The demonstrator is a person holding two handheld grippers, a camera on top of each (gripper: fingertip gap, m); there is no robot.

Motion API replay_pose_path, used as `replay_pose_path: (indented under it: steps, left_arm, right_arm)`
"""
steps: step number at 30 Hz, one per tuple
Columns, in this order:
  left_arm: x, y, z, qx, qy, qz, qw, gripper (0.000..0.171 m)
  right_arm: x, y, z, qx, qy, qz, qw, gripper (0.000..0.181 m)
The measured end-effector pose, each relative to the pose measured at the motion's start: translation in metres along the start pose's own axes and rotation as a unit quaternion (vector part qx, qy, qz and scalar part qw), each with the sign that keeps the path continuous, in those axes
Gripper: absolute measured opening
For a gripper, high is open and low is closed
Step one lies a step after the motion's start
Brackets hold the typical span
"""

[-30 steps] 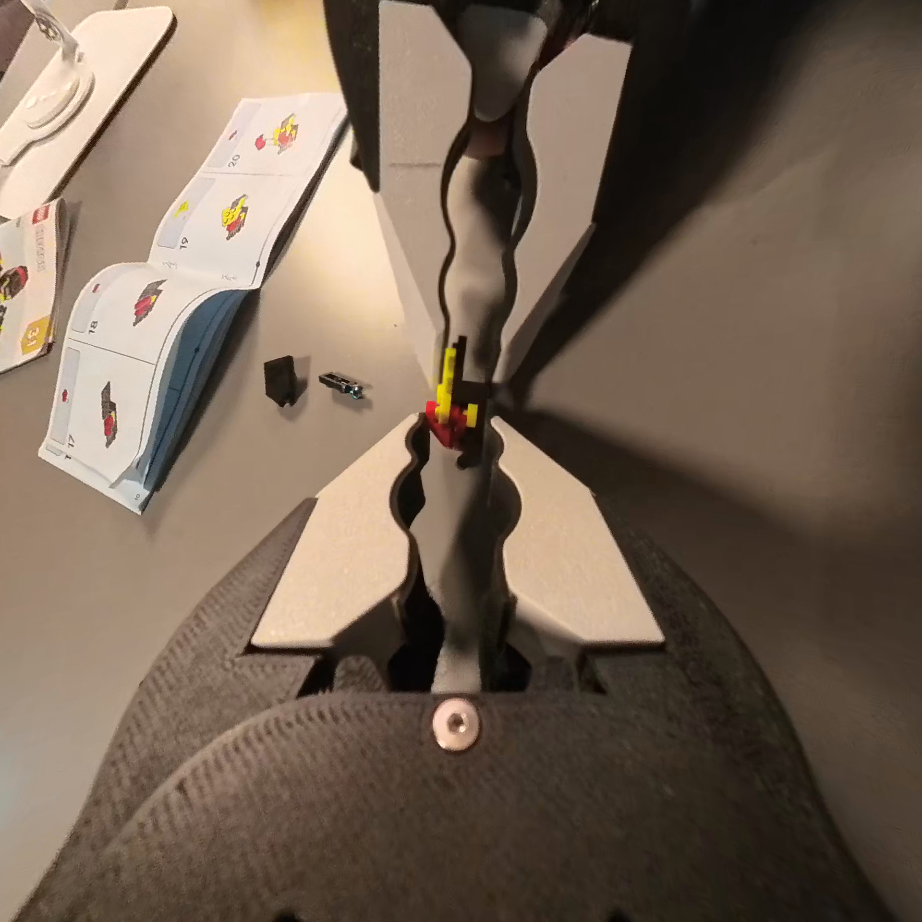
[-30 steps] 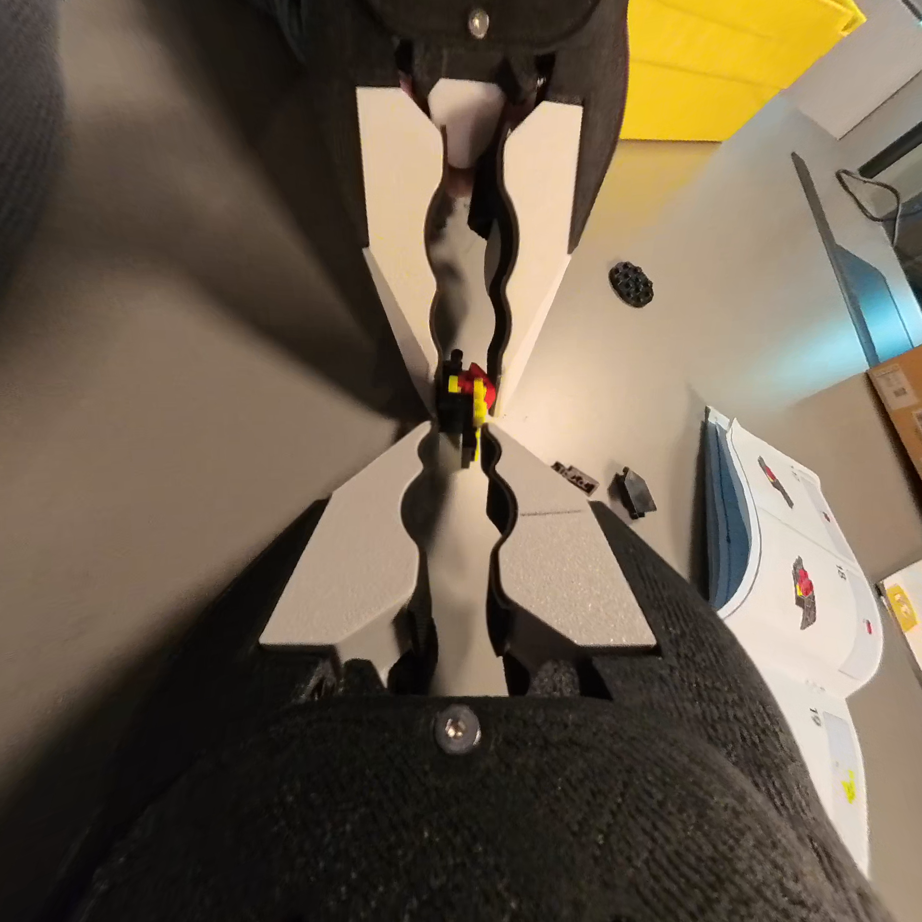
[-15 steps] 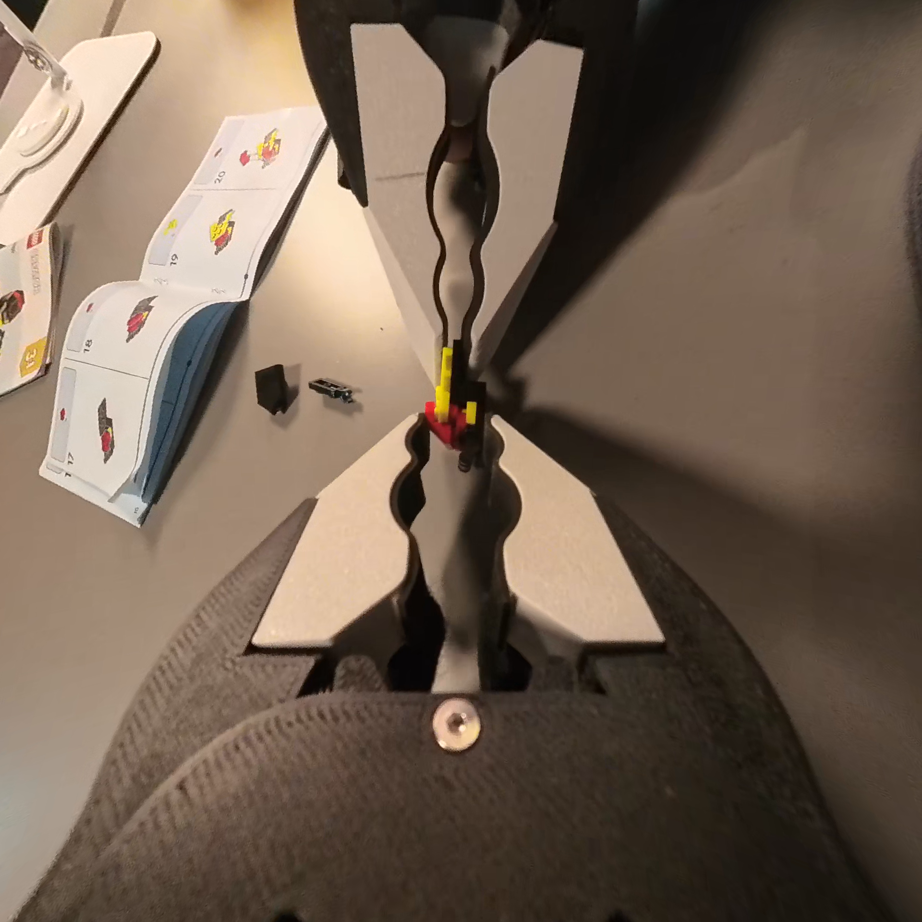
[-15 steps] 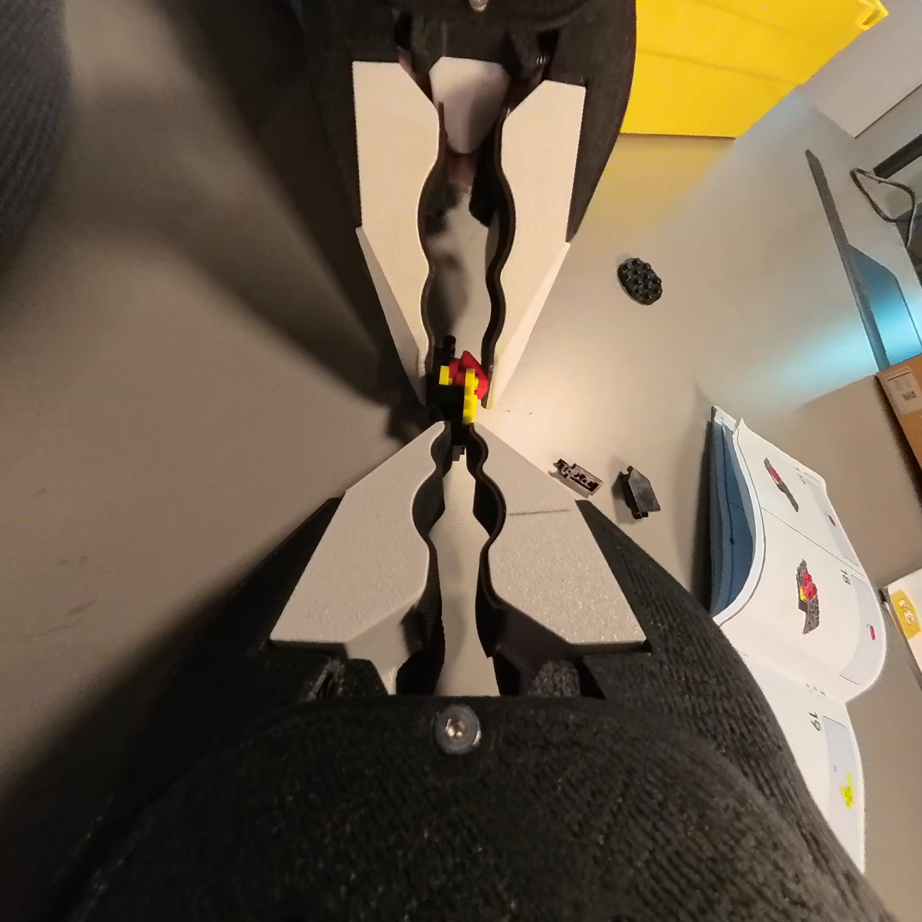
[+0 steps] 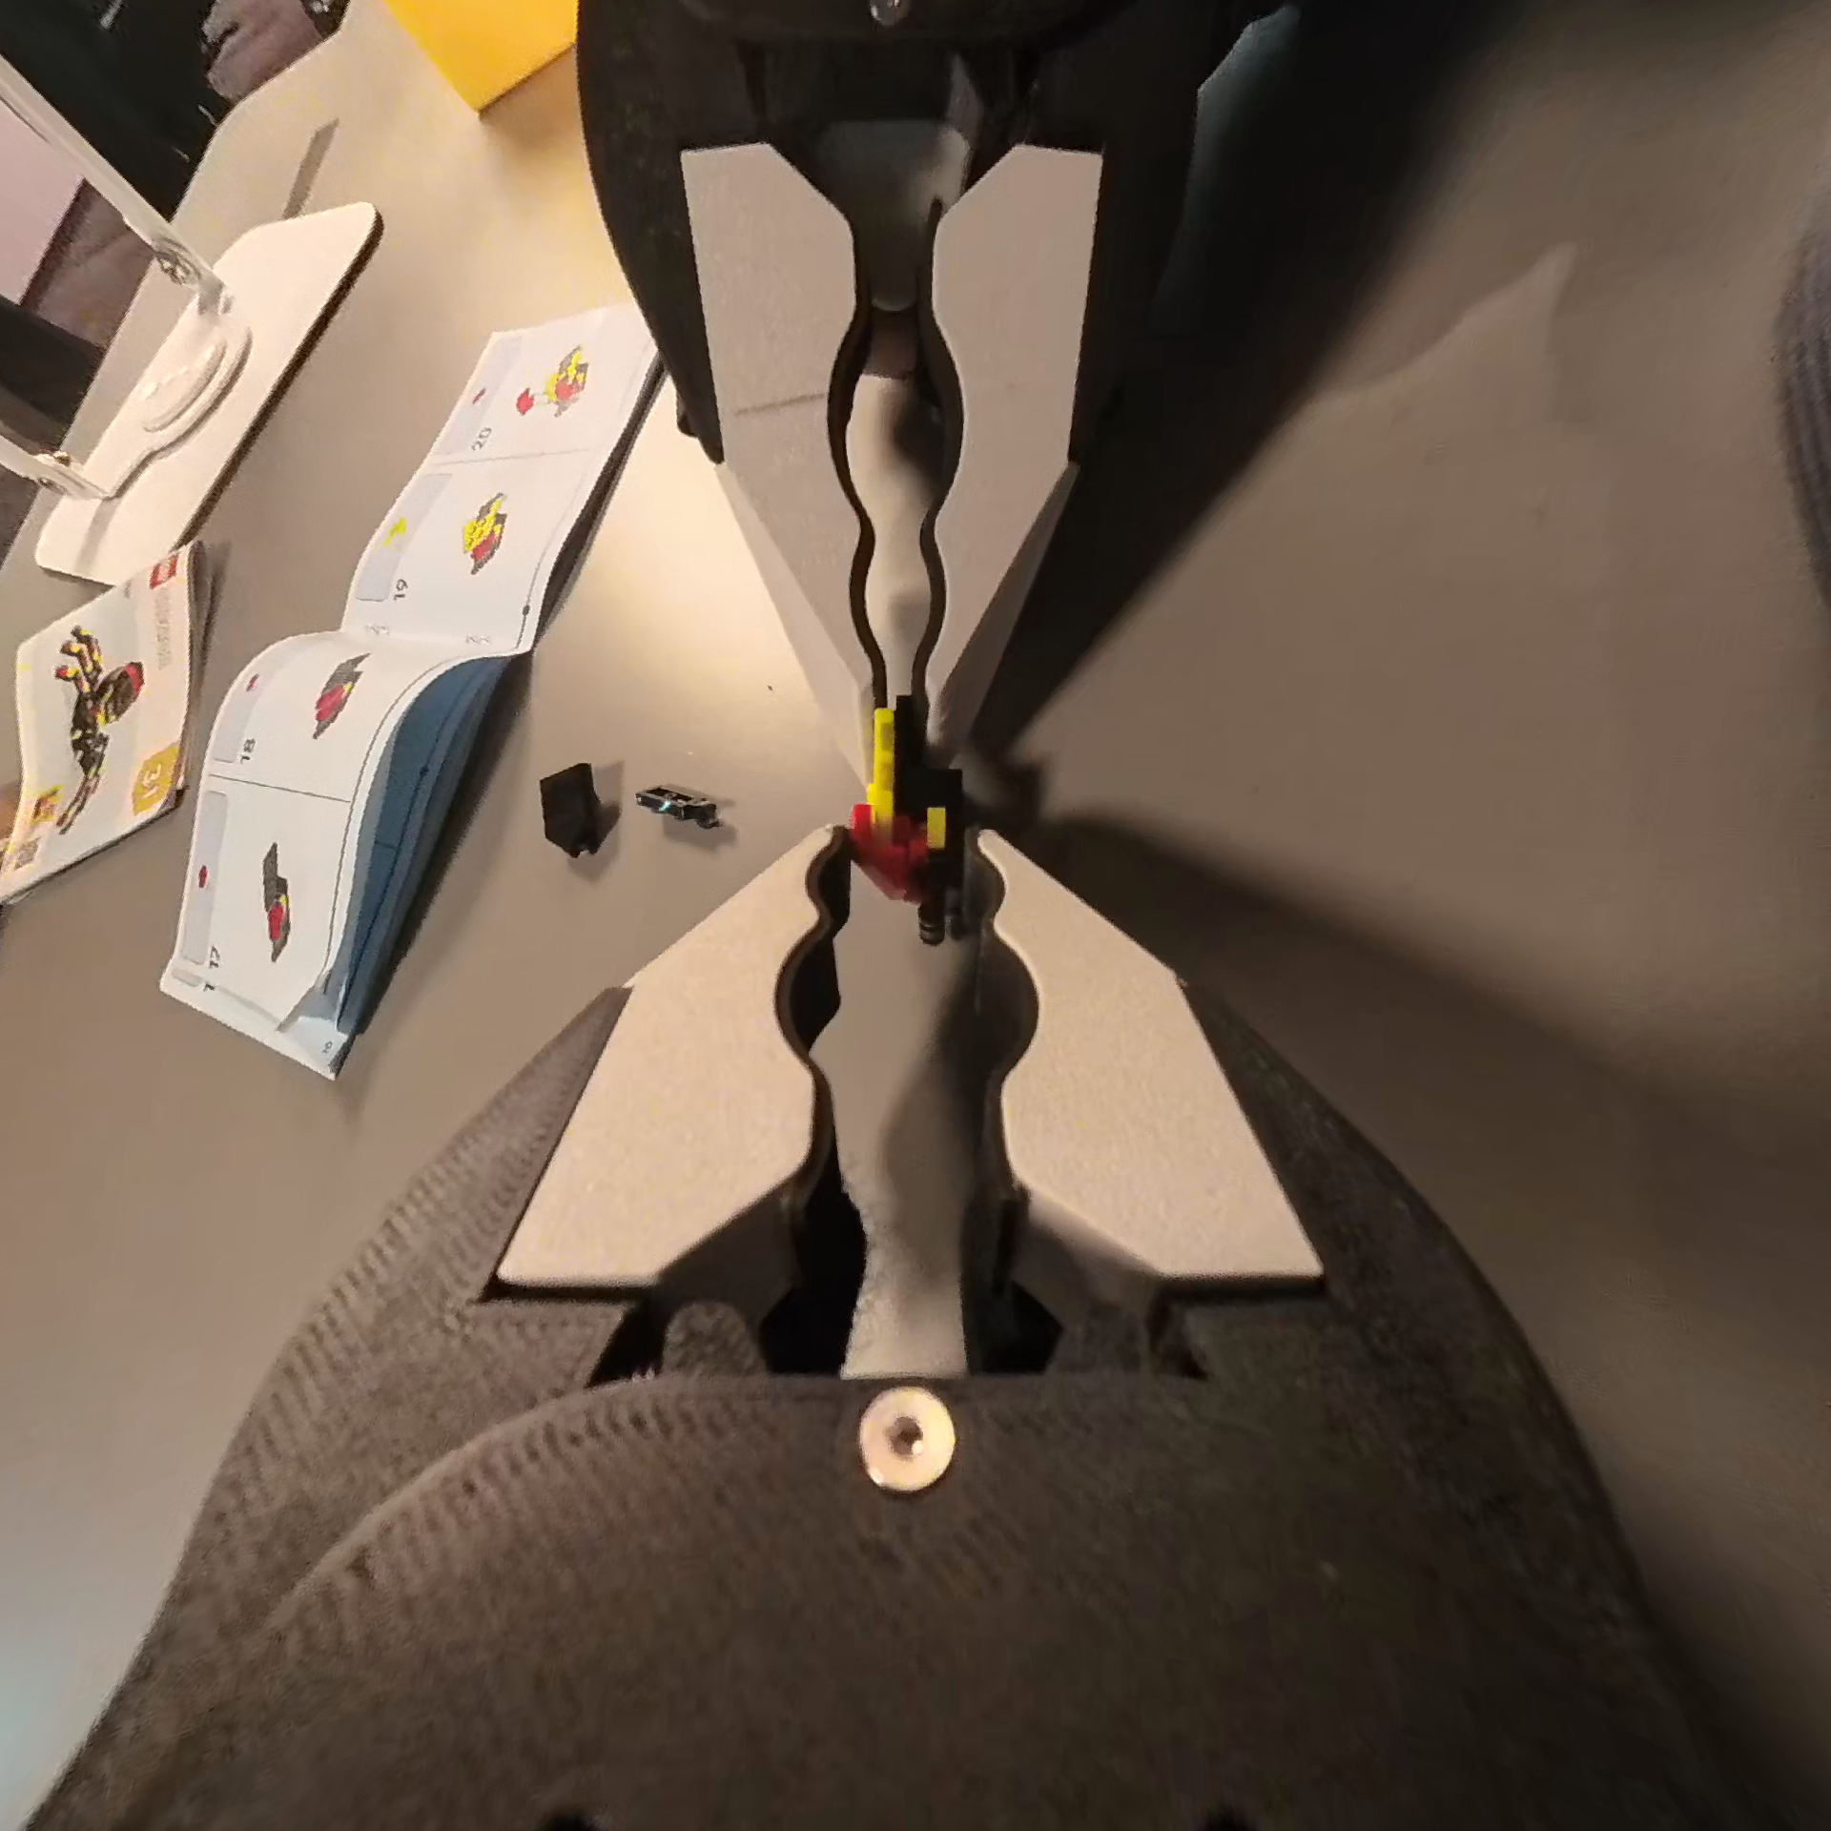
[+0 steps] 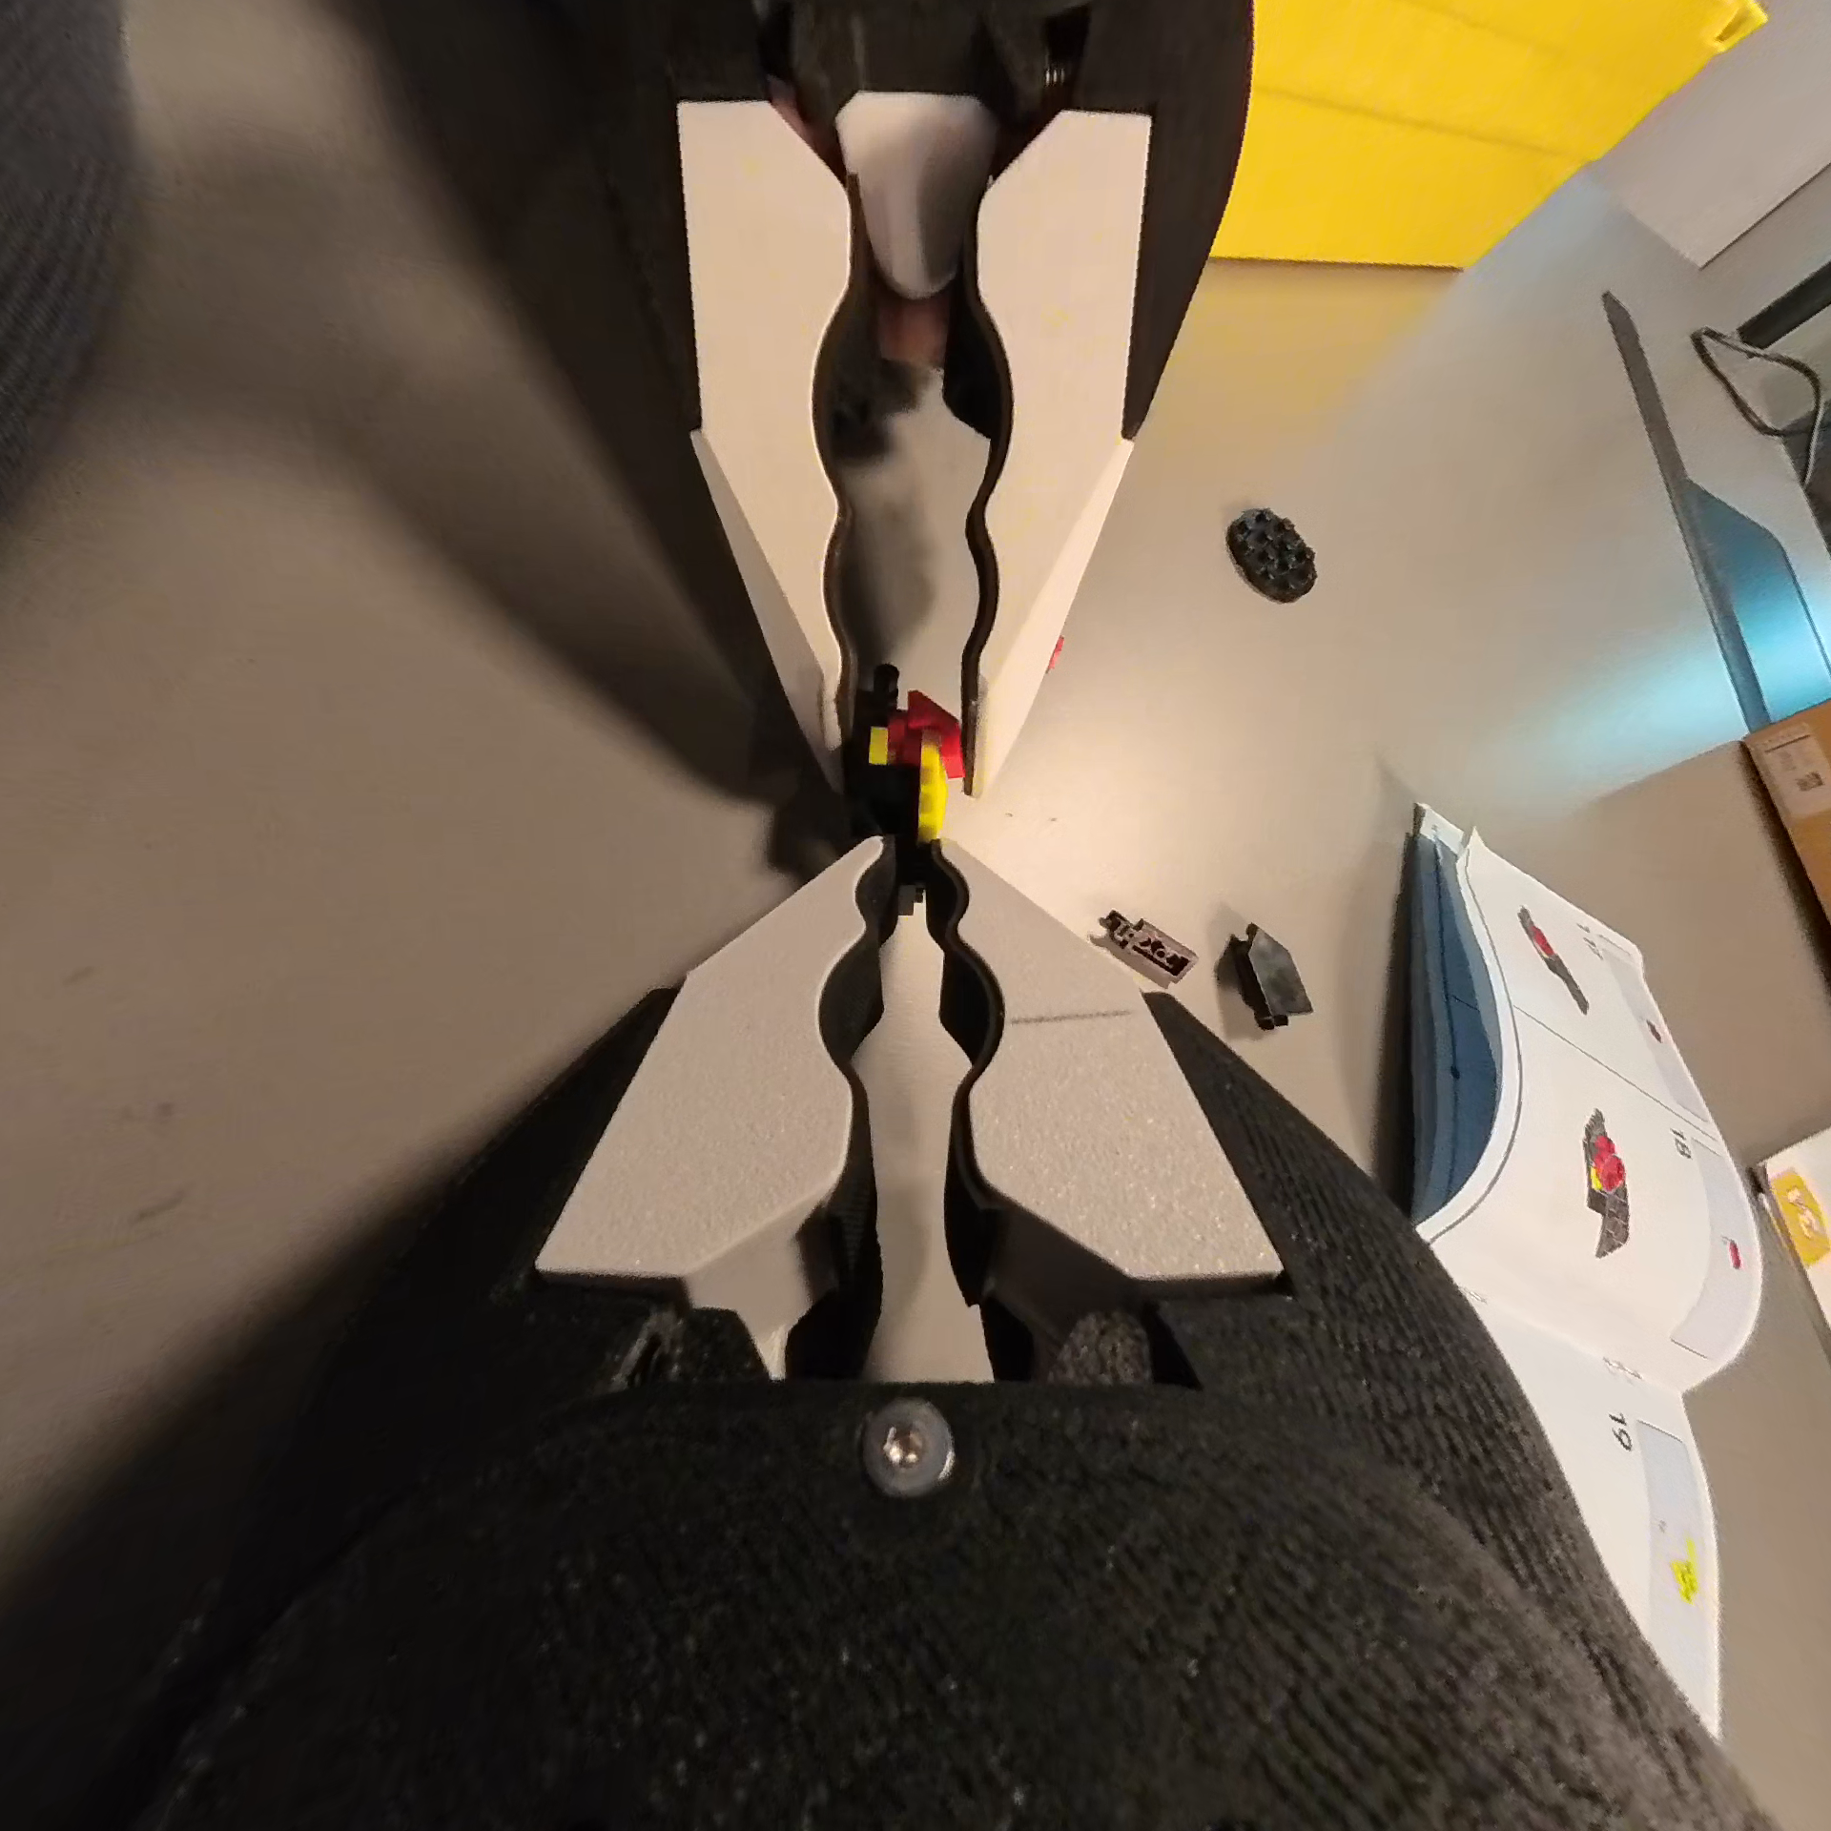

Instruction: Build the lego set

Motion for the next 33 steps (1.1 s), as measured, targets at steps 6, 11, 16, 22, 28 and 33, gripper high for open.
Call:
replay_pose_path:
  steps: [6,11,16,22,28,33]
  left_arm:
    - [0.0003,-0.0004,-0.0004,-0.002,-0.006,0.004,1.000,0.022]
    - [0.0008,-0.0016,-0.0014,-0.008,-0.021,0.019,1.000,0.022]
    - [0.0023,-0.0027,-0.0024,-0.012,-0.043,0.043,0.998,0.022]
    - [0.0026,-0.0035,-0.0027,-0.014,-0.046,0.054,0.997,0.022]
    - [0.0025,-0.0032,-0.0039,-0.013,-0.044,0.067,0.997,0.022]
    - [0.0021,-0.0029,-0.0048,-0.011,-0.048,0.084,0.995,0.022]
  right_arm:
    - [-0.0001,-0.0002,-0.0002,0.000,0.003,-0.002,1.000,0.003]
    - [-0.0002,-0.0003,-0.0003,0.000,0.004,0.000,1.000,0.003]
    - [-0.0009,0.0001,-0.0002,0.003,0.005,0.008,1.000,0.003]
    - [-0.0014,0.0000,0.0003,0.004,0.014,0.001,1.000,0.003]
    - [0.0017,0.0031,0.0053,0.019,0.029,-0.041,0.999,0.031]
    - [-0.0055,0.0093,0.0006,0.017,0.032,-0.036,0.999,0.031]
Point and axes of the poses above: each gripper's, where its closed fingertips meet, z back along the fingers, y out of its top, x = y × z across the jaws, the point moved 2 cm from there along z, back along the fingers, and after that the axes turned 8 degrees about -y, right-handed, at the moved point
